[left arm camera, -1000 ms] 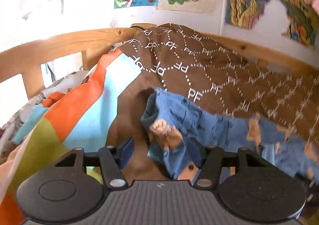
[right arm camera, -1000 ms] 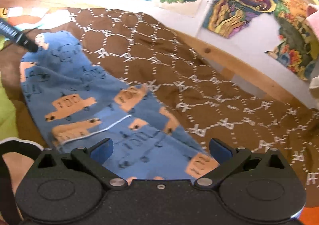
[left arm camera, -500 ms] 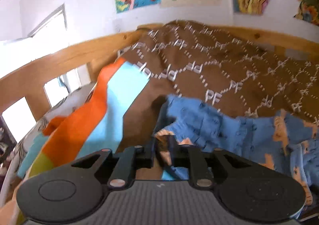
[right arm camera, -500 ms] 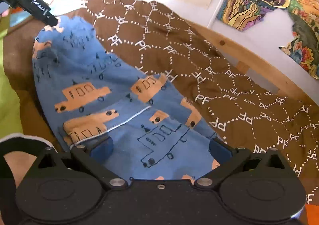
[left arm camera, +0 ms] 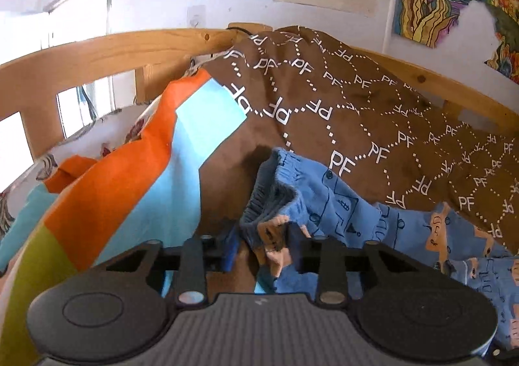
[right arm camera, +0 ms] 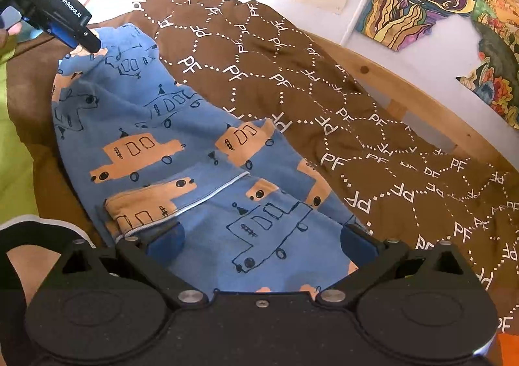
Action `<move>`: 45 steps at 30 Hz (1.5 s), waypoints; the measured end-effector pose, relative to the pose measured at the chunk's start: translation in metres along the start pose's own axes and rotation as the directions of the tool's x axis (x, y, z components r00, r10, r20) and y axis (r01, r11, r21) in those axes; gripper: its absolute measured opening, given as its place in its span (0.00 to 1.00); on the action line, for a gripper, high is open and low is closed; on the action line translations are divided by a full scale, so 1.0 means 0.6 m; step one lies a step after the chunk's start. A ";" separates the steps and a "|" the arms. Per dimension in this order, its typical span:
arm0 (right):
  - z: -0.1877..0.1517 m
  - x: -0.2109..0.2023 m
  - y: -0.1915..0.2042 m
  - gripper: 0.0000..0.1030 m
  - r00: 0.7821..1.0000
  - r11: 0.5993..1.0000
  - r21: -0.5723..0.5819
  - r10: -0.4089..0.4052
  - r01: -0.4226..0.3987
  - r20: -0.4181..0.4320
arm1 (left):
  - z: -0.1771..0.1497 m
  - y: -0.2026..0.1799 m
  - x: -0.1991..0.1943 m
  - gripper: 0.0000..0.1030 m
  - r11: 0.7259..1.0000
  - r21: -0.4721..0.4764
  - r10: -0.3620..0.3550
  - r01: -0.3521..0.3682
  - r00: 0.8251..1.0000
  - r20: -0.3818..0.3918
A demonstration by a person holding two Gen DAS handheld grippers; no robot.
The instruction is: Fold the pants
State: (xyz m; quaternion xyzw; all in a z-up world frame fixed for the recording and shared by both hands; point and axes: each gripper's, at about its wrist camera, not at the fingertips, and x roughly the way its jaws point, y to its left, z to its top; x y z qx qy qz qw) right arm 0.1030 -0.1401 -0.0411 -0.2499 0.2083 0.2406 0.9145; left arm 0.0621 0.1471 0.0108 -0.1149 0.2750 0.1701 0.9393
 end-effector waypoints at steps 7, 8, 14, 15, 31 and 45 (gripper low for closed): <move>0.000 0.000 0.000 0.99 1.000 1.000 0.000 0.000 0.000 0.000 | 0.004 0.005 0.005 0.34 0.999 -0.053 -0.006 0.005 1.000 -0.019; 0.000 0.000 0.000 0.99 1.000 1.000 0.000 0.000 0.000 -0.001 | 0.004 0.004 0.004 0.34 0.999 -0.049 -0.003 0.002 1.000 -0.021; 0.001 0.000 -0.001 0.99 1.000 1.000 0.002 0.001 -0.001 -0.003 | 0.008 -0.008 -0.004 0.18 0.999 -0.038 0.030 -0.031 0.999 -0.026; 0.001 0.000 -0.001 0.99 1.000 1.000 0.002 0.001 -0.001 -0.002 | 0.009 -0.014 -0.006 0.17 0.999 -0.032 0.039 -0.040 0.999 -0.024; 0.016 -0.052 -0.100 0.99 0.992 0.996 0.058 -0.073 0.068 0.101 | 0.027 -0.167 -0.096 0.15 0.969 0.183 -0.184 0.166 0.979 0.085; -0.028 -0.109 -0.257 0.99 0.971 0.931 0.300 -0.233 0.206 0.057 | -0.065 -0.411 -0.114 0.16 0.717 0.545 -0.462 0.435 0.882 -0.095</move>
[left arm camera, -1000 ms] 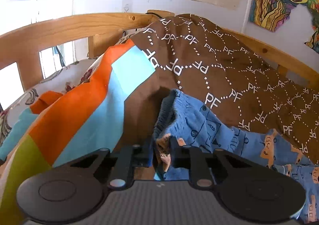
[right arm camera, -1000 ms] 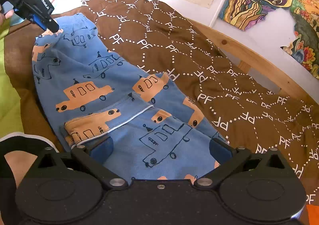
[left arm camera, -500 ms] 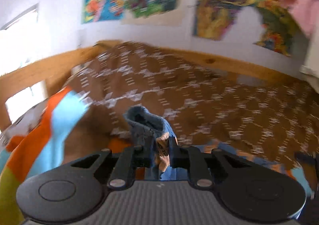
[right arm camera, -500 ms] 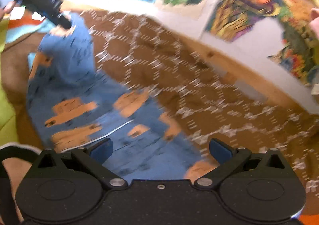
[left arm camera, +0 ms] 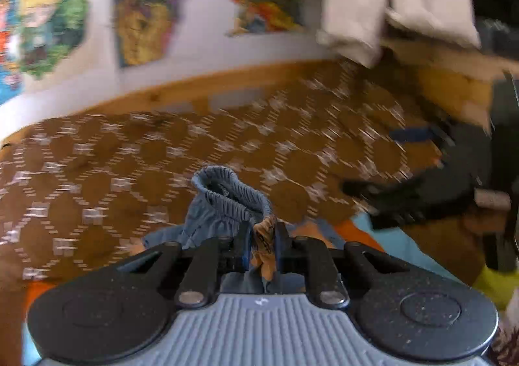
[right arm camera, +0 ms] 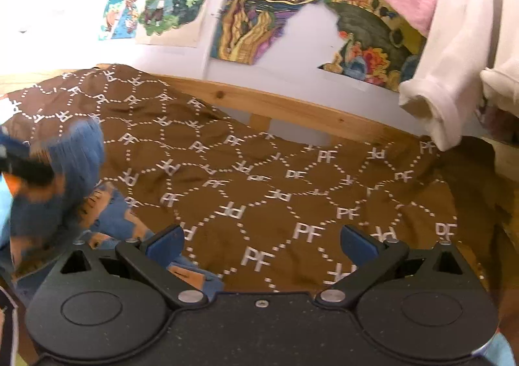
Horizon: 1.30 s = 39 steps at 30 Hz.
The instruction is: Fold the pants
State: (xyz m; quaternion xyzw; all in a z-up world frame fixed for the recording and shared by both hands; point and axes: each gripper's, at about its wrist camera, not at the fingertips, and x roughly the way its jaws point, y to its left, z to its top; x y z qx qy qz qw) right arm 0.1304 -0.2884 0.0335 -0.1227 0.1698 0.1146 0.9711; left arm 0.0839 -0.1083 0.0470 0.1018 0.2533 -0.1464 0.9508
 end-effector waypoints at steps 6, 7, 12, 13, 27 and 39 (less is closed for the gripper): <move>-0.019 0.023 -0.019 0.99 0.997 0.999 0.032 -0.014 0.016 -0.071 | -0.044 -0.059 0.077 0.37 0.993 0.063 -0.090 0.100 0.985 -0.144; -0.022 0.027 -0.021 0.99 0.997 0.999 0.047 -0.003 0.007 -0.083 | -0.053 -0.066 0.079 0.41 0.991 0.083 -0.089 0.103 0.984 -0.152; -0.028 0.038 -0.016 0.99 0.992 0.993 0.107 0.069 -0.057 -0.110 | -0.076 -0.068 0.066 0.56 0.987 0.140 -0.058 0.077 0.990 -0.130; -0.027 0.040 -0.017 0.99 0.988 0.986 0.140 0.105 -0.089 -0.110 | -0.078 -0.066 0.066 0.56 0.986 0.151 -0.047 0.067 0.990 -0.132; -0.041 0.117 0.018 0.58 0.876 0.793 0.503 0.463 -0.344 -0.131 | -0.098 -0.048 0.069 0.45 0.975 0.192 -0.073 0.108 0.981 -0.180; -0.054 0.134 0.008 0.13 0.864 0.731 0.602 0.487 -0.322 -0.129 | -0.098 -0.043 0.065 0.09 0.971 0.219 -0.065 0.098 0.986 -0.154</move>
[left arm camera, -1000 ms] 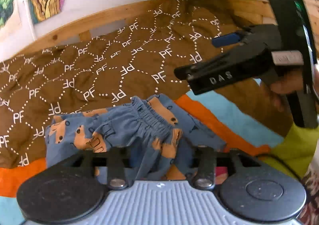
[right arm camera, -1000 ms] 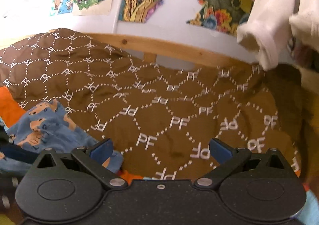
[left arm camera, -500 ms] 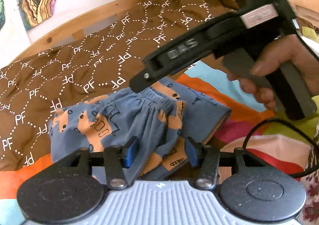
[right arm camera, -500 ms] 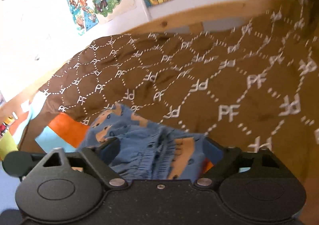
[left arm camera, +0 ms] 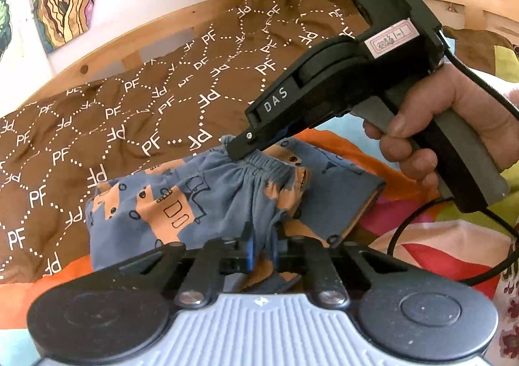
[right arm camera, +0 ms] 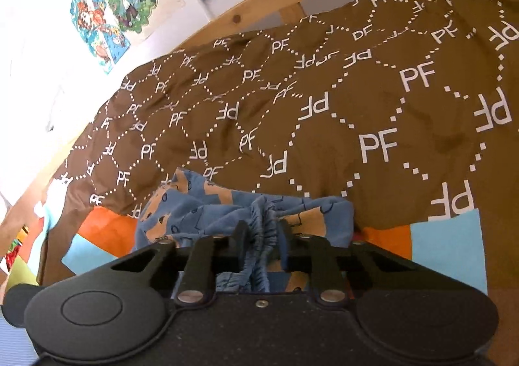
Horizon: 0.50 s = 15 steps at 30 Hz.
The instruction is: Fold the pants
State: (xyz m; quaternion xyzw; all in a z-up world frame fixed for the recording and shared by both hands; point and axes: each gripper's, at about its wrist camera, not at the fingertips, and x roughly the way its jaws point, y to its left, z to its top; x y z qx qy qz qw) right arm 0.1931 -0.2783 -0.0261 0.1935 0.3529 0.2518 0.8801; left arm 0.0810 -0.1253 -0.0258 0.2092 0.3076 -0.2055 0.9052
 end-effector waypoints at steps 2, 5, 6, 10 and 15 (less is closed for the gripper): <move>0.000 -0.004 -0.001 0.11 1.000 1.000 0.012 0.005 -0.005 0.010 | 0.002 0.002 -0.001 0.08 1.000 -0.011 0.001 -0.001 1.000 0.001; -0.001 -0.007 -0.001 0.09 1.000 1.000 0.019 0.007 -0.007 0.017 | 0.003 0.005 -0.002 0.08 1.000 -0.030 -0.001 0.001 1.000 -0.003; -0.002 -0.008 0.000 0.09 1.000 1.000 0.020 0.007 -0.008 0.021 | 0.004 0.005 -0.002 0.08 0.999 -0.032 0.001 -0.001 1.000 -0.002; 0.001 -0.019 0.003 0.08 0.999 0.999 0.030 0.017 -0.018 0.038 | 0.008 0.007 -0.007 0.07 0.999 -0.041 0.005 -0.005 1.000 0.004; 0.010 -0.042 0.002 0.08 0.997 0.999 0.044 0.024 -0.027 0.070 | 0.020 0.009 -0.020 0.07 0.998 -0.057 0.004 -0.003 1.000 0.023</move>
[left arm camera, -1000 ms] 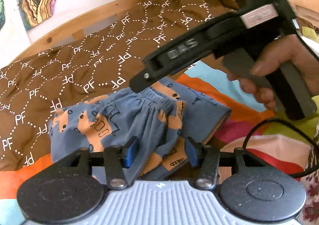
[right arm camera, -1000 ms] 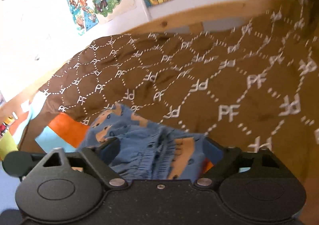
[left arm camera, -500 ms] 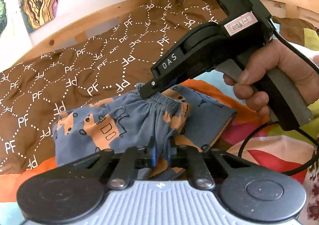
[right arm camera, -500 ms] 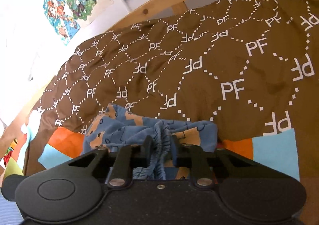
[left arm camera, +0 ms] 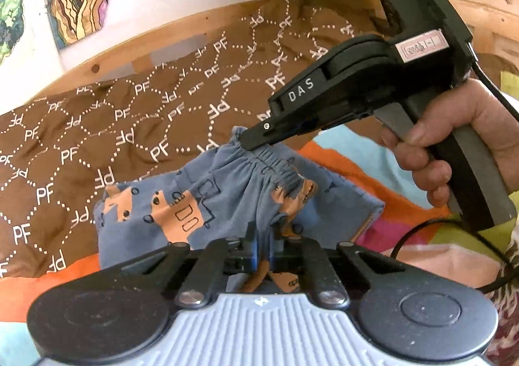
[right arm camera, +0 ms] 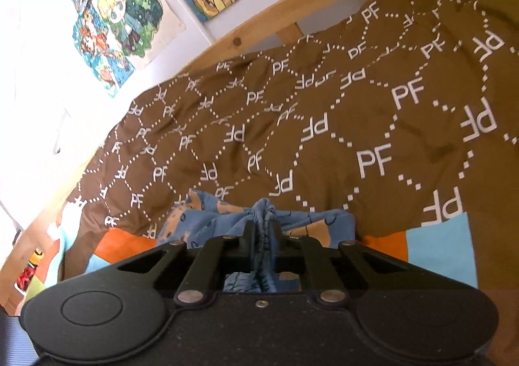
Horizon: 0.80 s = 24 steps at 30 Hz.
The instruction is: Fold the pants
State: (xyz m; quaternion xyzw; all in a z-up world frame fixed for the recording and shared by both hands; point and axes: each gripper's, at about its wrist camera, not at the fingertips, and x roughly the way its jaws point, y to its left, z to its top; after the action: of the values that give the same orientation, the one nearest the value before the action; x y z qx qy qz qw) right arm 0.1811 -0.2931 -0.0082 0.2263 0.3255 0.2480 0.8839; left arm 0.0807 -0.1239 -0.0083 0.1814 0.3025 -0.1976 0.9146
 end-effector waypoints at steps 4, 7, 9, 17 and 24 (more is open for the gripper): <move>0.007 -0.022 -0.002 0.08 1.000 1.000 0.003 -0.010 0.010 0.018 | 0.011 -0.011 -0.011 0.06 1.000 0.015 -0.012 0.012 1.000 0.019; 0.010 -0.038 -0.006 0.08 0.999 1.000 -0.002 -0.030 0.030 0.021 | 0.016 -0.026 -0.009 0.06 0.999 0.033 -0.026 0.025 0.999 0.024; 0.011 -0.043 -0.010 0.08 0.999 0.999 -0.008 -0.050 0.050 0.014 | 0.016 -0.035 -0.003 0.06 0.999 0.041 -0.033 0.033 0.999 0.015; 0.005 -0.037 -0.032 0.08 0.995 0.995 0.003 -0.099 0.099 -0.033 | 0.013 -0.042 0.020 0.07 0.998 0.029 -0.057 0.058 0.998 -0.019; -0.003 -0.023 -0.041 0.12 0.989 0.992 0.011 -0.125 0.126 -0.073 | 0.004 -0.041 0.029 0.09 0.997 0.028 -0.076 0.077 0.996 -0.054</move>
State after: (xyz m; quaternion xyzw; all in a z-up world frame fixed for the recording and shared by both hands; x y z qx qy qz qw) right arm 0.1777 -0.3199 -0.0171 0.2032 0.3727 0.1972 0.8837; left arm 0.0828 -0.1505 -0.0228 0.1885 0.3303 -0.2321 0.8953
